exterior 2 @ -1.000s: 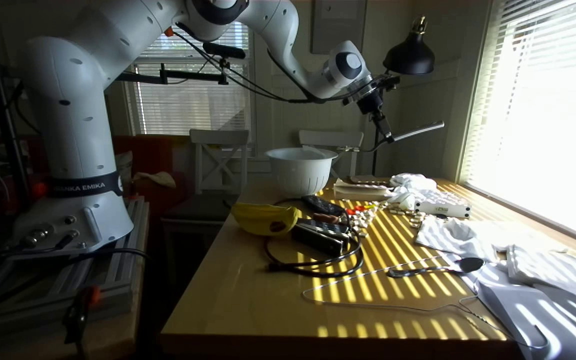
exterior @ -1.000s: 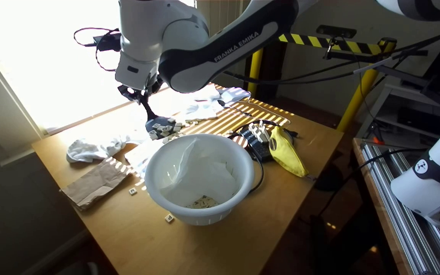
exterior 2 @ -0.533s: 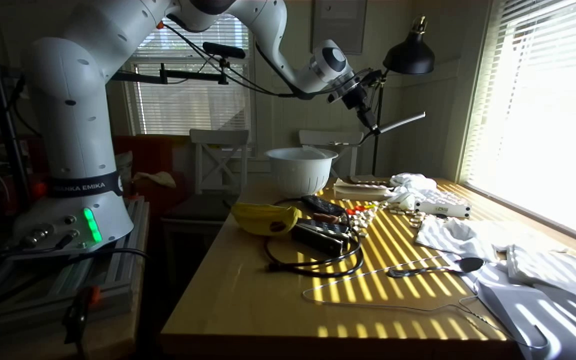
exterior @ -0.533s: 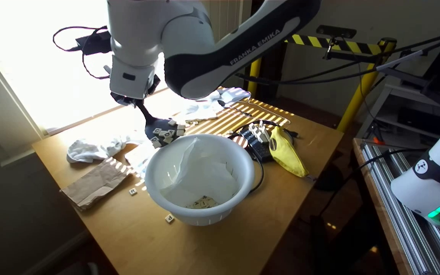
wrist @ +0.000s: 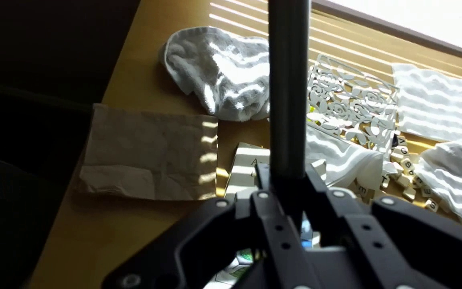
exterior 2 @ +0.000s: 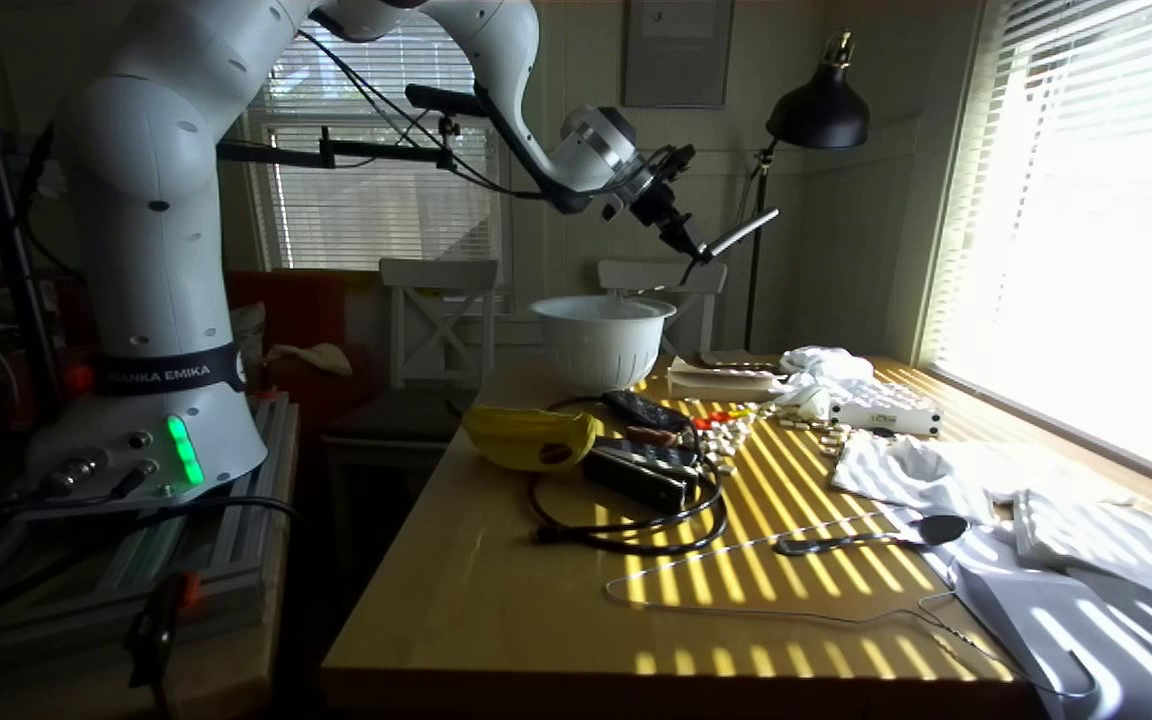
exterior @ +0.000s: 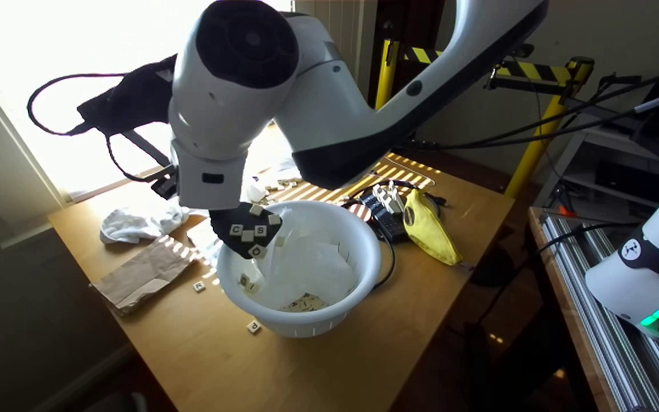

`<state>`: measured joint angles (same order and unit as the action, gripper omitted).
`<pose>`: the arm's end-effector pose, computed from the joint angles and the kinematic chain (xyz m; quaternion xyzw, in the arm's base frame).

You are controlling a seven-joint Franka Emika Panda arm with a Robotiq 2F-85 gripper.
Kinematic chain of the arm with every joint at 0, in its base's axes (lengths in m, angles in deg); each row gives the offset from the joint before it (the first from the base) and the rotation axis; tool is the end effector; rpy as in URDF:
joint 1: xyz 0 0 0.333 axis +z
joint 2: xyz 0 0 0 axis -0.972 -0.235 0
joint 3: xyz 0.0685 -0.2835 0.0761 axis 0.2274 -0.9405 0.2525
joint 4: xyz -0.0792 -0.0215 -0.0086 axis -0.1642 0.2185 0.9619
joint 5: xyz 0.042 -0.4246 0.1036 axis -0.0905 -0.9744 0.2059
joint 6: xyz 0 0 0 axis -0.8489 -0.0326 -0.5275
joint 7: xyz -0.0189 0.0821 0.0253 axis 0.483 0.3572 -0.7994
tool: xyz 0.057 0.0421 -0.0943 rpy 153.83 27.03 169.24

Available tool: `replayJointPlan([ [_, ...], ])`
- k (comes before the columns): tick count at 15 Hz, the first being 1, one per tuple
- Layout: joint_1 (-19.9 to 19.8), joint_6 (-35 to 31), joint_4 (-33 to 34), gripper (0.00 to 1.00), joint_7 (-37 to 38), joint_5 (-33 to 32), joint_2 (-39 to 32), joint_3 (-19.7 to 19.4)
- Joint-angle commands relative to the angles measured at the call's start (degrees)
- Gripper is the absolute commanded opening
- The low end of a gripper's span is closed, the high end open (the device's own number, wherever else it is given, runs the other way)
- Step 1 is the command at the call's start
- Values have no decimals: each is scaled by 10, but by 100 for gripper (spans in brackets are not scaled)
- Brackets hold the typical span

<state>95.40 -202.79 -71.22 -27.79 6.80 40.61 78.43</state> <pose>0.7392 0.1970 0.2780 0.0985 0.9070 -0.1610 0.3765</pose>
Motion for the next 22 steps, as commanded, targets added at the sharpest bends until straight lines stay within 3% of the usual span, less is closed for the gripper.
replayJointPlan([
  [1, 74, -74, -91, 6, 120, -155, 60, -80],
  [7, 276, -109, -107, 6, 353, -426, 68, -289],
  [8, 298, -99, -110, 6, 400, -470, 70, -306],
  [9, 290, -76, -131, 6, 446, -514, 89, -289],
  [10, 290, -61, -158, 6, 459, -476, 98, -292],
  [11, 203, -1, -177, 6, 454, -481, 135, -180],
  [15, 71, 72, -231, 6, 481, -440, 172, -69],
  [18, -23, 78, -274, 6, 555, -453, 206, -10],
  [22, -105, 71, -316, 6, 648, -437, 221, 20],
])
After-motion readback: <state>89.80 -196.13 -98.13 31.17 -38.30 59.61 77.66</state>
